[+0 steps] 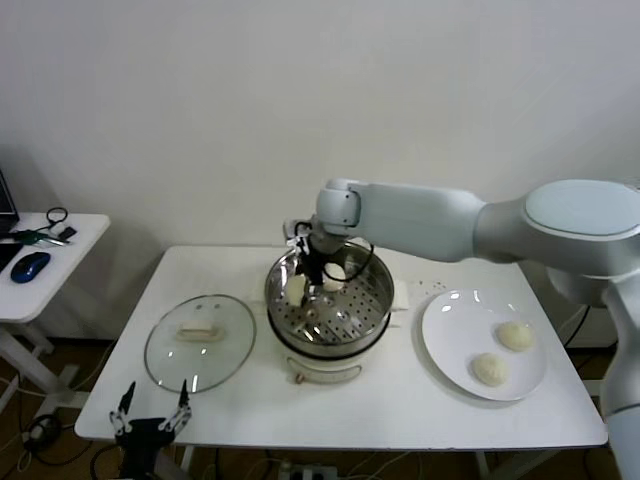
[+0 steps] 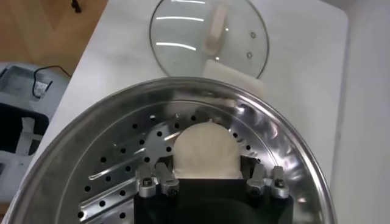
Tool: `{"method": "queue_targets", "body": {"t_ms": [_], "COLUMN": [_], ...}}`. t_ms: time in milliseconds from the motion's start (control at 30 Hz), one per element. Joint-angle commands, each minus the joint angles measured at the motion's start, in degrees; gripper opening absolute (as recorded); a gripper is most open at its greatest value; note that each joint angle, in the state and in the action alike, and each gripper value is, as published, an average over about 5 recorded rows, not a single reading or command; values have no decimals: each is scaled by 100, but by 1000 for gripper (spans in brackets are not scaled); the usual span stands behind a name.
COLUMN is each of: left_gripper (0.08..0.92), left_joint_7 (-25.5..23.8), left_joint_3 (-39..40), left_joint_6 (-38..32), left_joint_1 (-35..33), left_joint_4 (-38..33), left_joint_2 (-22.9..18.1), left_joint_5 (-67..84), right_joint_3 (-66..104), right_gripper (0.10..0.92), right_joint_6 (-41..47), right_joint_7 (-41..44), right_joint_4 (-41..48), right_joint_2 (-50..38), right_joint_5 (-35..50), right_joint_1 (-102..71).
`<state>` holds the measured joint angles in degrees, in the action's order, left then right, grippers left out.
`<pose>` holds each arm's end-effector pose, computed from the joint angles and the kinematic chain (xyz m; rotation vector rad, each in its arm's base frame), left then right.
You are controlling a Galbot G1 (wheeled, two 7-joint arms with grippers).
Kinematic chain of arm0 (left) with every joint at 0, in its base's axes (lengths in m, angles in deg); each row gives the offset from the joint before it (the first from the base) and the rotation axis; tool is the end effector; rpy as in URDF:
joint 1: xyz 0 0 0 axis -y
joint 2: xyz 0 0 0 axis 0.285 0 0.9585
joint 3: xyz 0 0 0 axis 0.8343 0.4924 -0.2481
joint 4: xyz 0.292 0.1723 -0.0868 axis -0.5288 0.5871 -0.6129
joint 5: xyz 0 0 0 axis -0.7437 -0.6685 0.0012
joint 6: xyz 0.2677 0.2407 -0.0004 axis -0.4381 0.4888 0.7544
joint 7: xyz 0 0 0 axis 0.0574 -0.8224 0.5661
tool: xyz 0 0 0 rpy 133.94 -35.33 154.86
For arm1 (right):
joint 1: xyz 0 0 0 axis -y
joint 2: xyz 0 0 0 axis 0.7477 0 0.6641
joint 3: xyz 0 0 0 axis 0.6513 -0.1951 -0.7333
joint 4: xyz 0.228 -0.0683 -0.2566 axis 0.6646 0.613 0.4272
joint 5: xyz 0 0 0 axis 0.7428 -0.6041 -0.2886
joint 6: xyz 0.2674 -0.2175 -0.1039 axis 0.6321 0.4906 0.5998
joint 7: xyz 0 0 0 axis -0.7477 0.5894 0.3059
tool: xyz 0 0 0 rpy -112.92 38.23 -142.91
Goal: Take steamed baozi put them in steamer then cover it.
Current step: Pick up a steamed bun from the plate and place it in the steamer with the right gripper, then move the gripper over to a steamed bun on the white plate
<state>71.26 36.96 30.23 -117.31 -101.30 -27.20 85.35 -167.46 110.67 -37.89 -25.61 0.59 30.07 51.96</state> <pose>0.1040 0.0646 -0.3361 0.2509 -2.8816 -0.2539 0.5744 0.1815 -0.1035 1.5476 -1.3864 1.3582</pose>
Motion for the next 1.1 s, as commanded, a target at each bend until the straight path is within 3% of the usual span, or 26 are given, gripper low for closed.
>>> {"method": "queue_targets", "body": {"t_ms": [33,233,433,700,1100], "left_gripper": [823,823,823,823,823], "left_joint_7": [-2,0,3,13,2], "left_joint_3": [-5,-8,1,-9,63], "left_joint_6": [7,17,24,19,83], "left_joint_1": [45,55,58,27,93], "left_joint_4": [48,35,29,12,-52], "left_joint_2": [9,12,4,15,-23], "left_joint_5": [23,26,11,10,-34], "right_joint_3": [-80,-88,-53,37,-381], "right_gripper": [702,724,813,823,823], "right_joint_6": [1,-1,-26,-105,-426], "right_joint_7": [4,18,78,261,805], "right_joint_4": [159,103,62,-192,-1340], "right_joint_2": [205,144,75,-321,-2317], "right_joint_5": [-104,-179,-179,-167,105], "right_joint_1": [-179,-210,-161,221,1491]}}
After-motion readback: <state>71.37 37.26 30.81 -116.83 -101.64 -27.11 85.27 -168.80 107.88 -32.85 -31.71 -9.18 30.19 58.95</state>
